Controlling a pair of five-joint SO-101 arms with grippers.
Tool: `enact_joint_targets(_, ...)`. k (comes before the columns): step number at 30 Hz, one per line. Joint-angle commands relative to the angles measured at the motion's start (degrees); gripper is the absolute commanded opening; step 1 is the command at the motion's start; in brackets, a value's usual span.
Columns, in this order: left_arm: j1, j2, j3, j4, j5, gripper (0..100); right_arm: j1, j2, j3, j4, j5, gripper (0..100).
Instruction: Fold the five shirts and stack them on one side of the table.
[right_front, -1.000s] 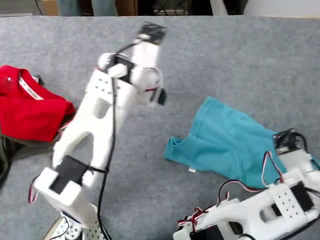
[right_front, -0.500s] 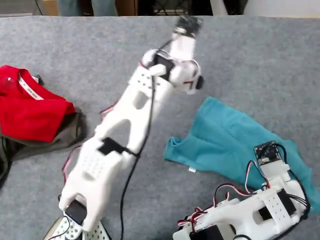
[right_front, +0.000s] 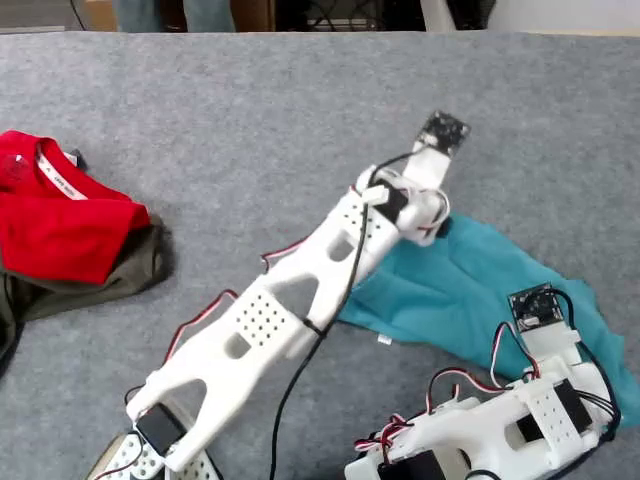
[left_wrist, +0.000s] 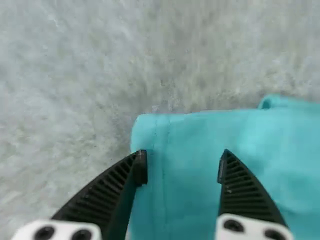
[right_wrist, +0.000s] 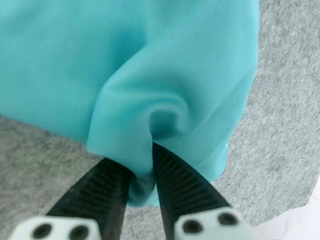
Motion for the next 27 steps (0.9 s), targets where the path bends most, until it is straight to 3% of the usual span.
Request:
enact_joint_targets(1,0.3,0.9,-3.8,-1.1,-0.4,12,0.9,-0.9,-0.5,-1.2,0.4,1.5)
enact_joint_targets(4,-1.0,0.9,-3.8,-1.1,-0.7,3,0.9,-1.0,-0.5,-1.2,0.4,1.5)
enact_joint_targets(10,-4.4,-2.5,-3.9,4.3,-1.9,3,-0.4,-1.0,-2.9,1.6,0.7,1.5)
enact_joint_targets(14,-8.0,-6.3,-3.9,13.1,-6.3,3,-1.4,-1.0,-16.0,15.6,0.5,1.5)
enact_joint_targets(20,-17.7,-13.5,-3.9,27.3,-9.6,3,-11.3,-0.9,-36.6,43.8,0.3,1.5)
enact_joint_targets(24,-24.5,-17.8,-5.4,30.9,-9.6,3,-19.0,-0.9,-48.6,53.2,-7.3,1.5)
enact_joint_targets(27,-27.8,-22.3,-5.1,30.9,-9.6,3,-22.5,-0.9,-56.4,53.5,-15.0,1.5)
